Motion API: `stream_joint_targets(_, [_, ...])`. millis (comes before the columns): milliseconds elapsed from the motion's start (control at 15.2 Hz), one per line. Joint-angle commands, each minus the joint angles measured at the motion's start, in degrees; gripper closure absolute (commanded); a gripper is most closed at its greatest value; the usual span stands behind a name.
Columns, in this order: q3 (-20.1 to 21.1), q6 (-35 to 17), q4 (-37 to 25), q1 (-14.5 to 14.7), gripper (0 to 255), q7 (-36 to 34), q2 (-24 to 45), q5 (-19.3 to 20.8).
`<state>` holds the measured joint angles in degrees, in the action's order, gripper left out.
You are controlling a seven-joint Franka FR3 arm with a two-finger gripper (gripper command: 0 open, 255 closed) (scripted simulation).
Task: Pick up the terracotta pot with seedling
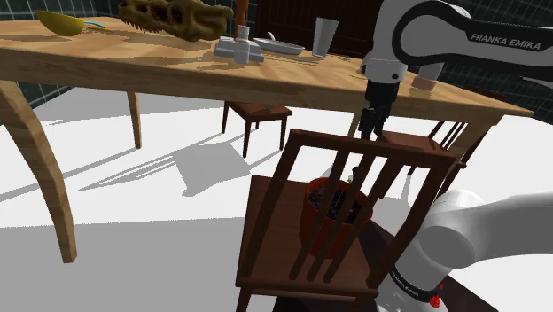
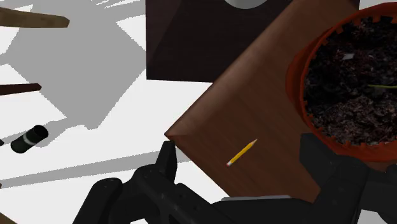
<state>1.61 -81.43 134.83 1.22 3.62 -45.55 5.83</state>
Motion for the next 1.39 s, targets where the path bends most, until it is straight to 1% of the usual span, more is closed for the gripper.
stream_joint_targets(0, [0.00,0.00,0.00,0.00,0,0.00,0.00,0.00])
stream_joint_targets(264, [5.65,0.05,3.78,0.87,0,-8.12,-5.81,-4.66])
stream_joint_targets(528, [11.97,-0.23,6.22,1.88,0,-16.43,-10.19,-9.93])
stream_joint_targets(990, [24.44,-2.01,7.00,3.08,0,-31.30,-13.85,-19.49])
stream_joint_targets(1056, [24.60,-2.04,6.99,3.06,0,-31.45,-13.87,-19.60])
stream_joint_targets(1320, [25.54,-4.51,10.38,3.63,0,-31.59,-14.78,-20.58])
